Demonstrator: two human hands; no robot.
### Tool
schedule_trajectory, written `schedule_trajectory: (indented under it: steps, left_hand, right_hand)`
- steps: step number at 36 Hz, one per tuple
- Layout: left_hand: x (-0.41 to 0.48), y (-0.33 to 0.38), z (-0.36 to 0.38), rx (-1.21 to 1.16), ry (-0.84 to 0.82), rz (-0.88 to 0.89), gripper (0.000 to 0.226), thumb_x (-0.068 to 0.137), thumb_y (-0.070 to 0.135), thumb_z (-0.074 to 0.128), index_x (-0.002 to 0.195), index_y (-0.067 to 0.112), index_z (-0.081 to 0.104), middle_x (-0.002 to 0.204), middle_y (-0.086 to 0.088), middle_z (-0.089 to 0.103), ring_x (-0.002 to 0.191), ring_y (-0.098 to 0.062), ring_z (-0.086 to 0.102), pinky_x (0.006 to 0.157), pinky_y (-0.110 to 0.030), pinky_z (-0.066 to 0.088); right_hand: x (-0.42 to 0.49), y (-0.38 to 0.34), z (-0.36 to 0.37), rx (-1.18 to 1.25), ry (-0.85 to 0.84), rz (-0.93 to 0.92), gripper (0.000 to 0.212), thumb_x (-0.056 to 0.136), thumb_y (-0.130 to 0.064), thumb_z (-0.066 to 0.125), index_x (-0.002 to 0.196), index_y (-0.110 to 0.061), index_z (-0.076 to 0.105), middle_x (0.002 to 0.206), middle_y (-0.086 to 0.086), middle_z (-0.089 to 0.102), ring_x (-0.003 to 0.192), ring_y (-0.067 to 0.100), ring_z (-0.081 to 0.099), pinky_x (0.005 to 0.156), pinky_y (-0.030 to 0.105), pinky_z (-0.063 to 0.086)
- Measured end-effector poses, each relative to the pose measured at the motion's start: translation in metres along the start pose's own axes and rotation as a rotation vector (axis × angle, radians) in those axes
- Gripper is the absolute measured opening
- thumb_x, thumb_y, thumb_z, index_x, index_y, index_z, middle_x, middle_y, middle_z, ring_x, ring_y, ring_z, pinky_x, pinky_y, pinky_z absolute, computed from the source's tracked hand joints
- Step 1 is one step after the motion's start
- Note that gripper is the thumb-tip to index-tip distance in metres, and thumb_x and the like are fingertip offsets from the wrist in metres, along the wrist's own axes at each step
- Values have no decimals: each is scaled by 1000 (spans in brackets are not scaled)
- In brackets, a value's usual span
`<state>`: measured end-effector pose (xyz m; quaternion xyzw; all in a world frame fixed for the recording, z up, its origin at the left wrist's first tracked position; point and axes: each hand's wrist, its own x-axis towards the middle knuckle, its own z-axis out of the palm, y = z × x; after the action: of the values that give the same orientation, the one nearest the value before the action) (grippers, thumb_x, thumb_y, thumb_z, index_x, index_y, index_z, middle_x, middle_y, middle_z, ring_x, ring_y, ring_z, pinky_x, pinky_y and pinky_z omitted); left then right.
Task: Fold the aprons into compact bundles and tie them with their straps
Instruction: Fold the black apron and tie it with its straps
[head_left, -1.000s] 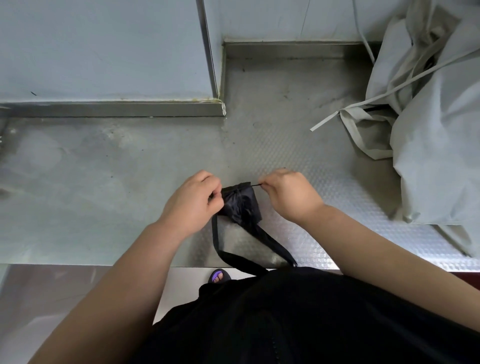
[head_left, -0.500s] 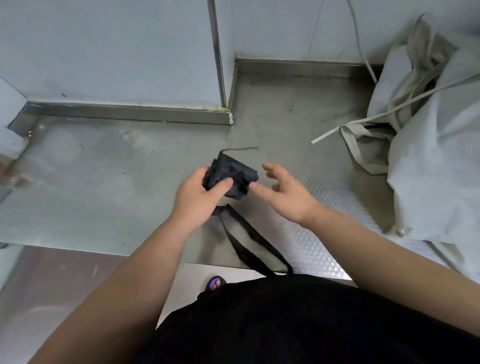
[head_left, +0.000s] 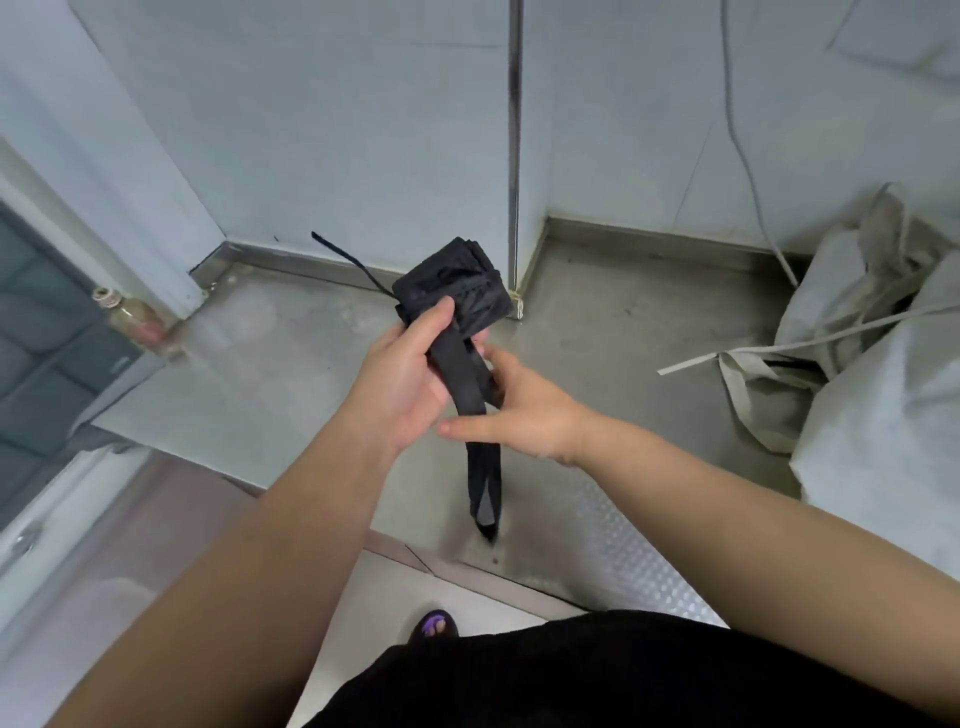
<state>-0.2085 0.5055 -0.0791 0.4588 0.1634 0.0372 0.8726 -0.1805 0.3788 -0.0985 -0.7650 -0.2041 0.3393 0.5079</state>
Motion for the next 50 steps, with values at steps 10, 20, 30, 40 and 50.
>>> schedule_trajectory:
  steps: [10, 20, 30, 40, 50]
  left_hand:
    - [-5, 28, 8, -249, 280, 145, 15, 94, 12, 55, 106, 5, 59, 91, -9, 68, 76, -18, 67, 68, -28, 57]
    - [7, 35, -23, -378, 650, 185, 11, 95, 18, 56, 104, 12, 56, 92, -4, 68, 80, -14, 68, 73, -33, 59]
    - [14, -2, -44, 52, 708, -274, 7, 94, -4, 44, 95, -5, 50, 91, -23, 58, 71, -33, 59, 34, -25, 48]
    - [2, 10, 1, 836, -28, -69, 54, 89, 2, 52, 136, 30, 46, 140, 12, 46, 120, 1, 42, 90, -13, 32]
    - [23, 14, 35, 802, -296, 57, 28, 96, 13, 51, 115, 34, 52, 100, 8, 61, 91, -5, 59, 72, -18, 47]
  right_hand:
    - [-6, -21, -28, -374, 277, -133, 9, 83, -16, 58, 75, -13, 54, 65, 0, 49, 64, 18, 46, 56, 25, 35]
    - [-18, -26, -94, -567, 294, 27, 21, 92, -13, 47, 73, -12, 54, 58, 3, 45, 57, 24, 46, 50, 26, 37]
    - [1, -73, -84, -216, 252, -179, 30, 89, -4, 40, 75, -20, 61, 57, -2, 42, 44, 10, 34, 46, 23, 30]
    - [27, -89, -68, -257, 219, -196, 28, 89, -2, 43, 93, -19, 65, 60, -19, 47, 37, -11, 42, 40, 3, 28]
    - [18, -89, -93, -18, 247, -154, 25, 91, -2, 48, 80, -19, 63, 76, 2, 59, 56, 10, 53, 51, 22, 46]
